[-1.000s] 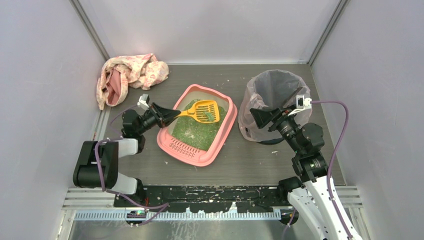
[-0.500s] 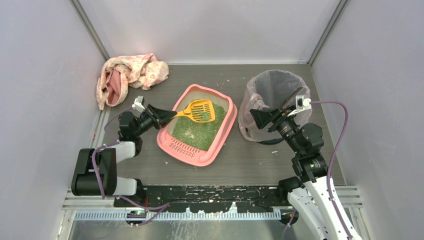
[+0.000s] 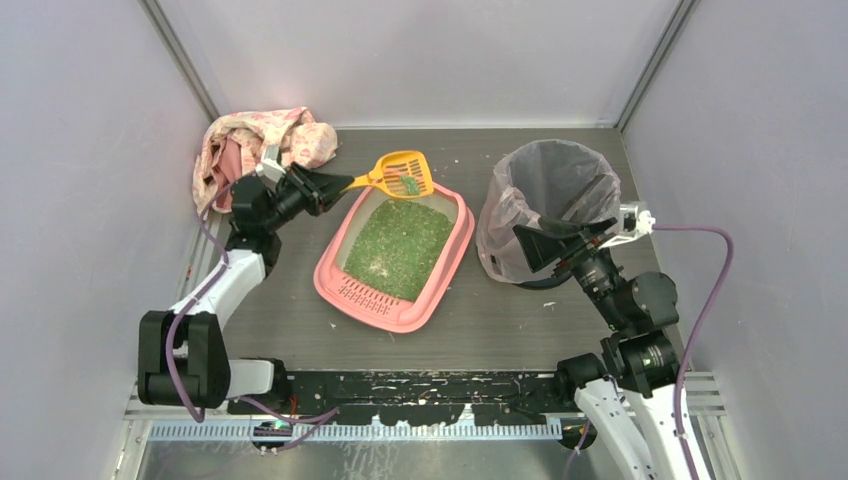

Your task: Clean the litter box

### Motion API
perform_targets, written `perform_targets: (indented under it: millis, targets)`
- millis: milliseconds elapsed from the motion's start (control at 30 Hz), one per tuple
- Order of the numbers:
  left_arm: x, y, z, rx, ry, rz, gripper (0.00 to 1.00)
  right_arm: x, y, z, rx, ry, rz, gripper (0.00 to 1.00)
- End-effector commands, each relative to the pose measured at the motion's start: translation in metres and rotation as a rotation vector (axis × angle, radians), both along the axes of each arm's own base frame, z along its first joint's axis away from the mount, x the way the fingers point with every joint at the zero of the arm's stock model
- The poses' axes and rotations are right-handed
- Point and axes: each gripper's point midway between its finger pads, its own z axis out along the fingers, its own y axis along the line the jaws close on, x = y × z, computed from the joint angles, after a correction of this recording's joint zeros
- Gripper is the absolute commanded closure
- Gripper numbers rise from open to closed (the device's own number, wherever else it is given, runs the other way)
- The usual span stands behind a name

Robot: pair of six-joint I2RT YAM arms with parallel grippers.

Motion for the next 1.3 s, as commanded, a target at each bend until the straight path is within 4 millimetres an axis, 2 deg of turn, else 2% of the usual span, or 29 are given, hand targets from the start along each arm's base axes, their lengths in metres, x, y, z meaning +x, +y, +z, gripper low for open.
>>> perform_targets:
  millis: [0, 233, 367, 467, 633, 767, 833, 867, 1000, 1100, 1267]
  targets:
    - [0.016, -0.006, 0.051, -0.002, -0.066, 0.023, 1.0, -0.018, -0.009, 0.029, 0.014, -0.069, -0.024, 0.23]
    - [0.037, -0.04, 0.124, -0.065, -0.17, -0.038, 1.0, -0.05, -0.026, 0.056, -0.004, -0.119, -0.073, 0.23]
    - [0.039, -0.083, 0.151, -0.052, -0.229, -0.108, 1.0, -0.064, -0.036, 0.062, -0.012, -0.139, -0.113, 0.23]
    - [0.04, -0.121, 0.164, -0.045, -0.252, -0.171, 1.0, -0.07, -0.04, 0.062, -0.015, -0.147, -0.126, 0.23]
    - [0.042, -0.182, 0.168, 0.054, -0.305, -0.252, 1.0, -0.076, -0.044, 0.059, -0.023, -0.139, -0.141, 0.22]
    - [0.044, -0.224, 0.154, 0.237, -0.452, -0.318, 1.0, -0.082, -0.051, 0.061, -0.03, -0.151, -0.167, 0.22]
    - [0.046, -0.241, 0.138, 0.318, -0.505, -0.376, 1.0, -0.084, -0.053, 0.062, -0.033, -0.154, -0.177, 0.22]
    - [0.045, -0.248, 0.136, 0.337, -0.55, -0.406, 1.0, -0.085, -0.053, 0.061, -0.033, -0.154, -0.178, 0.22]
    - [0.041, -0.266, 0.129, 0.403, -0.705, -0.479, 1.0, -0.084, -0.053, 0.059, -0.044, -0.148, -0.178, 0.22]
    - [0.03, -0.272, 0.129, 0.484, -0.87, -0.475, 1.0, -0.083, -0.054, 0.056, -0.052, -0.141, -0.184, 0.22]
    - [0.012, -0.277, 0.149, 0.572, -1.133, -0.435, 1.0, -0.079, -0.053, 0.051, -0.064, -0.133, -0.185, 0.22]
